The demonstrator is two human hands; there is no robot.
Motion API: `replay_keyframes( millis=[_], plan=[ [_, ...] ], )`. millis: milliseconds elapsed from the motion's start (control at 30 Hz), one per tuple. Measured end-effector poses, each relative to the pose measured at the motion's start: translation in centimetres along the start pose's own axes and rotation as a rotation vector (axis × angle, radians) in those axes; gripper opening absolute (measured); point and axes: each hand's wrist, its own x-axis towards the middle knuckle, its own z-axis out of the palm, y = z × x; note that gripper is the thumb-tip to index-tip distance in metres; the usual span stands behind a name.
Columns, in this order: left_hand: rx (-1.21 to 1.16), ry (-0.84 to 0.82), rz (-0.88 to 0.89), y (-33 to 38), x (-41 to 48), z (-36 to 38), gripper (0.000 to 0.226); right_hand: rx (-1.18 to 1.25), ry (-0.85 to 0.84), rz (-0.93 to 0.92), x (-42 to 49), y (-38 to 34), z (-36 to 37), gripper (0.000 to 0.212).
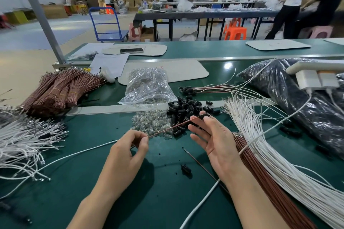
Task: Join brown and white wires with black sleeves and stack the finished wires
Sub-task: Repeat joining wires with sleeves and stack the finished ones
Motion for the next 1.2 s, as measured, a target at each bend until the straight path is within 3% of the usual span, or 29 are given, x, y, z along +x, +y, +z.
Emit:
replay_keyframes(
  millis=[167, 633, 867, 1200],
  plan=[
    [-0.015, 0.023, 0.007, 0.2, 0.0, -0.1, 0.018, 0.042, -0.028, 0.013, -0.1, -0.2, -0.1, 0.021],
    [-0.007, 0.024, -0.008, -0.1, 0.0, 0.0, 0.010, 0.103, -0.088, 0.083, 0.0, 0.0, -0.2, 0.028],
    [0.000, 0.028, 0.009, 0.1, -0.1, 0.0, 0.020, -0.033, -0.143, 0.137, -0.4, 0.7, 0.6, 0.033],
    [-0.037, 0.035, 0.033, 1.1, -0.2, 0.3, 0.013, -0.163, -0.229, 0.163, -1.3, 1.3, 2.1, 0.037]
  ],
)
